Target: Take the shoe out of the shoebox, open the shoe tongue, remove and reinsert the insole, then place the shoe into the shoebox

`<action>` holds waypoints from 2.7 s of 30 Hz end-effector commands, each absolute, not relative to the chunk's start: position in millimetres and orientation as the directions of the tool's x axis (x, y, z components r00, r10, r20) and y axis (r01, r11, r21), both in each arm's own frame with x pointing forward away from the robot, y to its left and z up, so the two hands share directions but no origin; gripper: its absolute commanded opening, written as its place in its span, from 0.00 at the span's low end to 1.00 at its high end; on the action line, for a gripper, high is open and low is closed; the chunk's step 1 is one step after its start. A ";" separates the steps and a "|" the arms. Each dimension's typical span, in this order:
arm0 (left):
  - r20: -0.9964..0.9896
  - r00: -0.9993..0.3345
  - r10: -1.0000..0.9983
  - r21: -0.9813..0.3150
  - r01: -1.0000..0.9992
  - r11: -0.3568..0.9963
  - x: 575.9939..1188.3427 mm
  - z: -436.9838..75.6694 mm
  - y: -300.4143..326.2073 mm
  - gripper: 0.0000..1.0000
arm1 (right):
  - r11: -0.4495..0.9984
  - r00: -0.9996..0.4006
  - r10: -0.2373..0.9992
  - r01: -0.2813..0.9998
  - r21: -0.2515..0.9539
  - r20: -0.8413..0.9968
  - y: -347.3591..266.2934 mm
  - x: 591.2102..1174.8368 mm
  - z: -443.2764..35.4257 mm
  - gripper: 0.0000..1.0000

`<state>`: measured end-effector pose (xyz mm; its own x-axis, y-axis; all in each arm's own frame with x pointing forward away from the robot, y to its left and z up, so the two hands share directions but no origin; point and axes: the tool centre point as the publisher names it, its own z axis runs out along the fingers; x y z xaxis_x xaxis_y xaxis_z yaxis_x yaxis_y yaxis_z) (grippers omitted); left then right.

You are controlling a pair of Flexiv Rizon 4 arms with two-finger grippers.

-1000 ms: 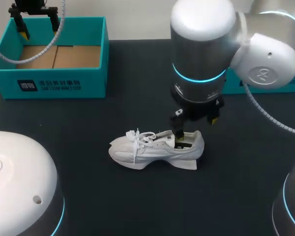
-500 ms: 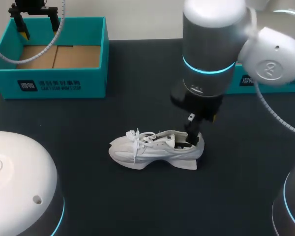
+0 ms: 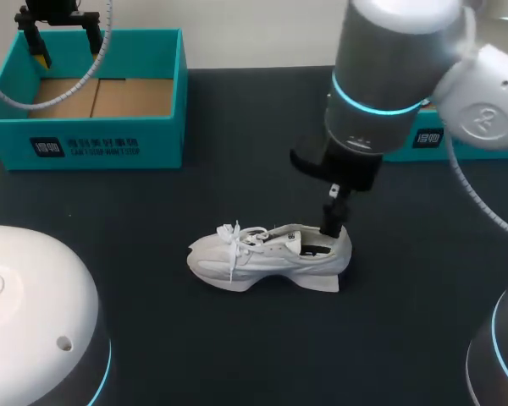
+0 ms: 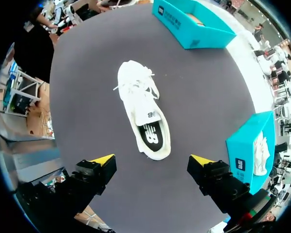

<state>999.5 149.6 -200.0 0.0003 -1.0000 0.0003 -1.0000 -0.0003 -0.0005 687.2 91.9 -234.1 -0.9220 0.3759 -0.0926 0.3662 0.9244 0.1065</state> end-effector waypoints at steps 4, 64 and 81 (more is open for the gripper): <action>0.000 0.000 -1.000 0.000 -1.000 0.000 999.6 -200.0 149.8 1.00 | 0.754 -0.979 0.180 0.073 0.653 -0.098 37.6 674.4 -246.4 1.00; 0.000 0.000 -1.000 0.000 -1.000 0.000 999.6 -200.0 149.8 1.00 | 0.230 -0.996 0.049 -0.055 0.972 -0.068 -55.1 704.0 -350.1 1.00; 0.000 0.000 -1.000 0.000 -1.000 0.000 999.6 -200.0 149.8 1.00 | 0.230 -0.996 0.049 -0.055 0.972 -0.068 -55.1 704.0 -350.1 1.00</action>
<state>999.5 149.7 -200.0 0.0004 -1.0000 0.0002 -1.0000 -0.0004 -0.0005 703.9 -56.2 -350.8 -0.9965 0.0487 -0.0680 -0.0553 0.2262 0.9725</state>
